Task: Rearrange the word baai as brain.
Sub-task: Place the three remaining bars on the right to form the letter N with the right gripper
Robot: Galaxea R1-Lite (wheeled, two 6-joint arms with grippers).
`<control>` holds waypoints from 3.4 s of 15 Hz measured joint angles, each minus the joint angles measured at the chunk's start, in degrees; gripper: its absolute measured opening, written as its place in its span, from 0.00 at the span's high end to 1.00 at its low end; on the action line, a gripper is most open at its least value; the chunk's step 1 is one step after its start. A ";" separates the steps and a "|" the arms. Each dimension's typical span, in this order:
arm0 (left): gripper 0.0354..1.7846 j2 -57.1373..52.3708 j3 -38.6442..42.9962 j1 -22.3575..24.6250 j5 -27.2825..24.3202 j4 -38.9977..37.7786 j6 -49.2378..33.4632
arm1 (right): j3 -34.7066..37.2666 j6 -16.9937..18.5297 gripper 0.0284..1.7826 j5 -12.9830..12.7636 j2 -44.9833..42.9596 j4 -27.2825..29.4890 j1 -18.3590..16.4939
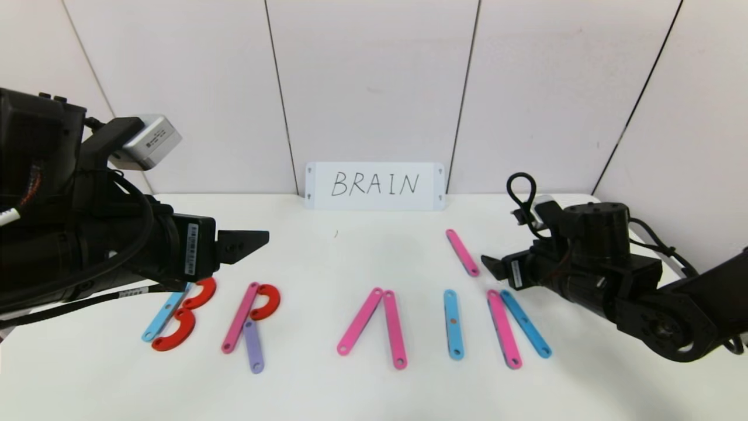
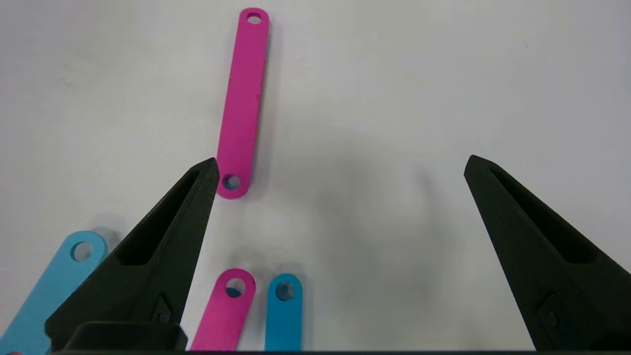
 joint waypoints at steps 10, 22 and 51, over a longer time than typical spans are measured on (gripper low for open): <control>0.03 1.76 -0.02 0.05 0.22 0.01 -0.01 | -14.47 -0.16 0.03 9.86 7.83 9.87 0.83; 0.03 3.41 0.06 0.10 0.33 0.01 0.00 | -19.91 0.50 0.23 9.20 14.88 9.79 0.77; 0.03 4.02 0.06 0.05 0.35 0.01 -0.09 | -5.71 -2.54 0.85 -0.46 -3.86 10.59 -7.17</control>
